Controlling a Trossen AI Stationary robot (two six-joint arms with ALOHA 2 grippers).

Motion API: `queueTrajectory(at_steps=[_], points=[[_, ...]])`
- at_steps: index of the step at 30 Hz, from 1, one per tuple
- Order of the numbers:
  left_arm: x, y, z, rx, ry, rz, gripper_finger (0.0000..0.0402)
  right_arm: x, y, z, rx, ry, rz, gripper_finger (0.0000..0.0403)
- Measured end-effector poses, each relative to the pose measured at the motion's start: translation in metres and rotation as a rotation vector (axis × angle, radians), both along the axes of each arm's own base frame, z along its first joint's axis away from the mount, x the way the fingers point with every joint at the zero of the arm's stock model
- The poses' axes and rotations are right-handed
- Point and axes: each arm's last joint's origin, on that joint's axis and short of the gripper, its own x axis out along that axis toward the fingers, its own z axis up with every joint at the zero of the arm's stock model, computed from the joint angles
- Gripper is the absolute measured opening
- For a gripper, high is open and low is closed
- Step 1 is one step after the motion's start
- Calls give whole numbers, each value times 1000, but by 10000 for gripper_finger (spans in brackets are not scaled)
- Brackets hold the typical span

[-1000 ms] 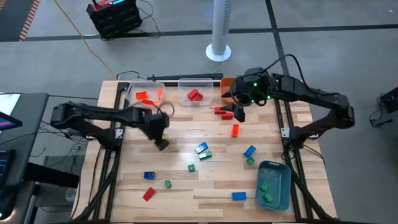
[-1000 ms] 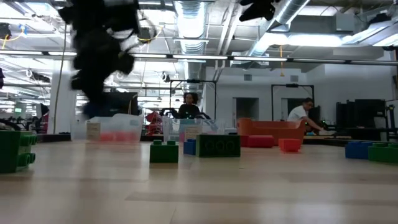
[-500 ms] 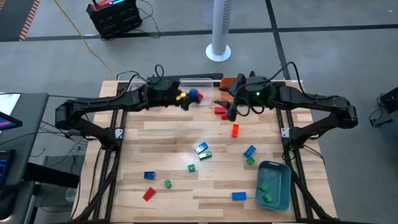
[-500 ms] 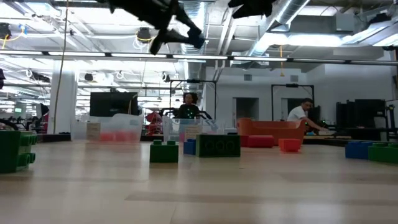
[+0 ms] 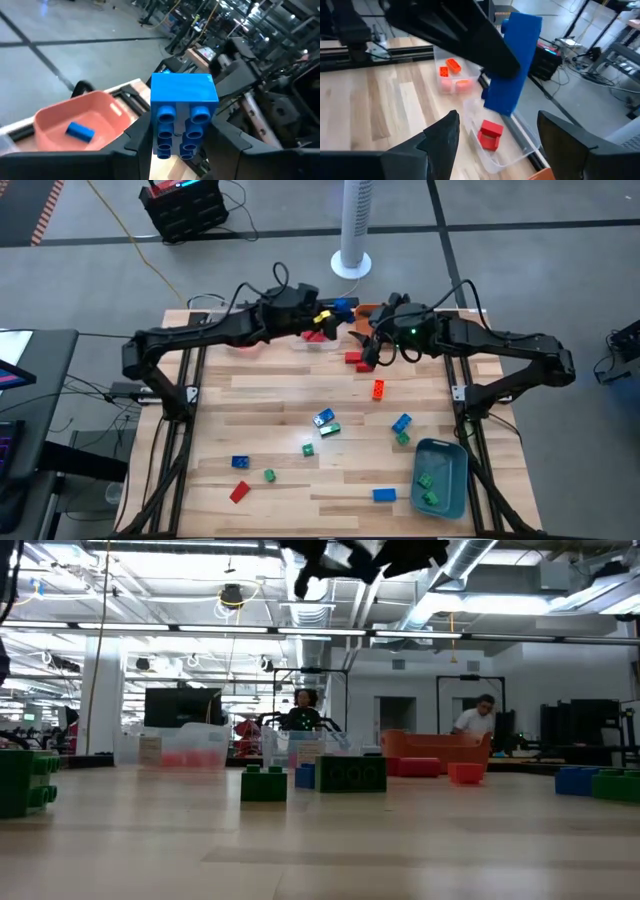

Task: Sort blocks
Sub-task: Put the blue game piece into the orange bin

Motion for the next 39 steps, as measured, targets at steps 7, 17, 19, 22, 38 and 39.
queueTrajectory(at_steps=[7,17,19,22,38,39], points=[[22,-1,3,23,-6,-25,131,-1,-6,1,-2,-6,-22,276],[27,-8,2,44,2,-44,131,-1,-10,2,-8,-21,-38,250],[27,-8,2,39,0,-49,131,-1,-10,3,-16,-32,-34,222],[27,-8,2,40,-1,-51,131,-1,-10,4,-25,-30,-25,169],[-17,14,7,-9,233,-73,329,-15,-35,-23,106,179,-111,88],[-20,14,10,-1,241,-65,329,-18,-44,-30,144,206,-126,89]])
